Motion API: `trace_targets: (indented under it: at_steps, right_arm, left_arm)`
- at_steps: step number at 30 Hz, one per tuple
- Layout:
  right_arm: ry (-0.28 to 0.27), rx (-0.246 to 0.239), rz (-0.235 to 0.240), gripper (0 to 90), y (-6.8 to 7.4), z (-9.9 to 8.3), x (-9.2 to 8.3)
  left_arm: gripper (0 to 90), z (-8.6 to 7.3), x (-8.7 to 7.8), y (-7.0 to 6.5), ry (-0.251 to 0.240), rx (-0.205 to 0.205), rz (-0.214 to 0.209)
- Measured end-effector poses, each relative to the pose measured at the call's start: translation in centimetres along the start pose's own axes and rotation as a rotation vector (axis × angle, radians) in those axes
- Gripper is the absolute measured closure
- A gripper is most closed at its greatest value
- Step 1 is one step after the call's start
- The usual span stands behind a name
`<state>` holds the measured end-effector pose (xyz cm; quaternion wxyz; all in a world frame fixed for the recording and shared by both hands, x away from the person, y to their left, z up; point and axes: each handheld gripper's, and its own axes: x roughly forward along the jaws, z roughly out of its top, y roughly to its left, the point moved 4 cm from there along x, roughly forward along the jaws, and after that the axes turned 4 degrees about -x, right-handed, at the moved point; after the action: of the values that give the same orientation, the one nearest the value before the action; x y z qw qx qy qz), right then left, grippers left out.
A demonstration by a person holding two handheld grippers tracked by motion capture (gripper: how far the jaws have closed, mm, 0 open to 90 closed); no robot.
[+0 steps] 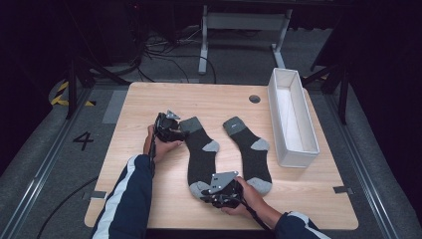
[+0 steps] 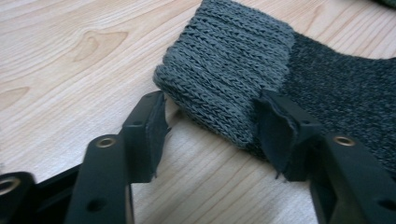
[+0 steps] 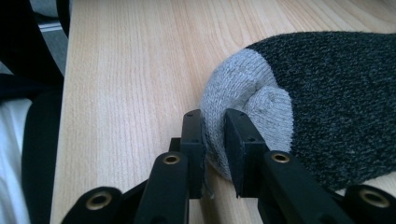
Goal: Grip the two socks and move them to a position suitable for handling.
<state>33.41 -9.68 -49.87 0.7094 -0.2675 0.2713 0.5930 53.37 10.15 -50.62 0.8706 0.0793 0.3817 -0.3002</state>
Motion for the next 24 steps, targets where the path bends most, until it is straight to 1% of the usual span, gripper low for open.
trace_targets:
  at_steps: [2, 4, 5, 6, 7, 8, 10, 12, 14, 15, 16, 17, 18, 19, 20, 21, 22, 23, 24]
  right_arm:
    - [0.003, 0.004, 0.010, 77.9, -0.1, -0.2, -0.1]
    - [-0.007, 0.020, 0.035, 78.0, -0.2, -0.5, -0.2]
    - [-0.007, 0.020, 0.035, 78.0, -0.2, -0.5, -0.2]
    - [-0.014, 0.033, 0.048, 78.6, -0.3, -0.6, -0.3]
    - [-0.020, 0.036, 0.061, 78.8, -0.3, -0.9, -0.5]
    - [-0.021, 0.031, 0.069, 79.0, -0.2, -1.0, -0.6]
    - [-0.011, 0.015, 0.075, 79.0, 0.1, -1.2, -0.9]
    - [0.001, -0.001, 0.075, 78.8, 0.5, -1.5, -1.3]
    - [0.007, -0.003, 0.080, 78.6, 0.7, -1.7, -1.5]
    - [0.012, -0.004, 0.094, 78.6, 1.1, -2.1, -2.1]
    - [0.012, -0.002, 0.101, 78.6, 1.3, -2.4, -2.4]
    - [0.011, 0.004, 0.109, 78.6, 1.4, -2.6, -2.6]
    - [0.012, 0.001, 0.116, 78.4, 1.7, -2.9, -3.0]
    - [0.013, -0.001, 0.116, 78.0, 1.8, -3.1, -3.2]
    - [0.013, -0.010, 0.119, 77.9, 2.1, -3.3, -3.5]
    - [0.015, -0.019, 0.121, 76.5, 2.4, -3.7, -3.9]
    - [0.013, -0.028, 0.122, 74.1, 2.6, -3.8, -4.1]
    - [0.007, -0.039, 0.123, 71.8, 2.8, -4.0, -4.3]
    - [0.004, -0.043, 0.120, 71.0, 2.9, -4.3, -4.6]
  left_arm:
    - [46.6, 0.0, -0.1, -0.2, 0.007, 0.004, 0.012]
    - [46.6, -0.2, -0.1, -0.4, 0.003, 0.011, 0.015]
    - [46.6, -0.2, -0.1, -0.4, 0.003, 0.011, 0.015]
    - [46.6, -0.3, -0.2, -0.6, -0.003, 0.009, 0.007]
    - [46.6, -0.5, -0.3, -0.7, 0.002, 0.013, 0.006]
    - [46.4, -0.6, -0.5, -0.8, 0.007, 0.018, 0.003]
    - [45.9, -0.9, -0.9, -1.0, 0.016, 0.018, -0.003]
    - [45.9, -1.3, -1.2, -1.3, 0.021, 0.029, -0.015]
    - [45.7, -1.5, -1.4, -1.6, 0.025, 0.029, -0.022]
    - [45.6, -1.9, -1.8, -2.3, 0.035, 0.025, -0.025]
    - [45.6, -2.0, -1.9, -2.5, 0.040, 0.035, -0.025]
    - [45.5, -2.0, -1.9, -2.5, 0.040, 0.035, -0.025]
    - [44.9, -2.3, -2.4, -3.0, 0.052, 0.068, -0.024]
    - [44.8, -2.5, -2.5, -3.4, 0.055, 0.071, -0.034]
    - [44.3, -2.5, -2.5, -3.4, 0.055, 0.071, -0.034]
    - [42.8, -2.7, -3.1, -3.7, 0.076, 0.059, -0.039]
    - [40.8, -2.6, -3.4, -3.8, 0.071, 0.069, -0.029]
    - [38.5, -2.6, -3.4, -3.8, 0.071, 0.069, -0.029]
    - [37.8, -2.3, -4.2, -3.7, 0.045, 0.071, -0.024]
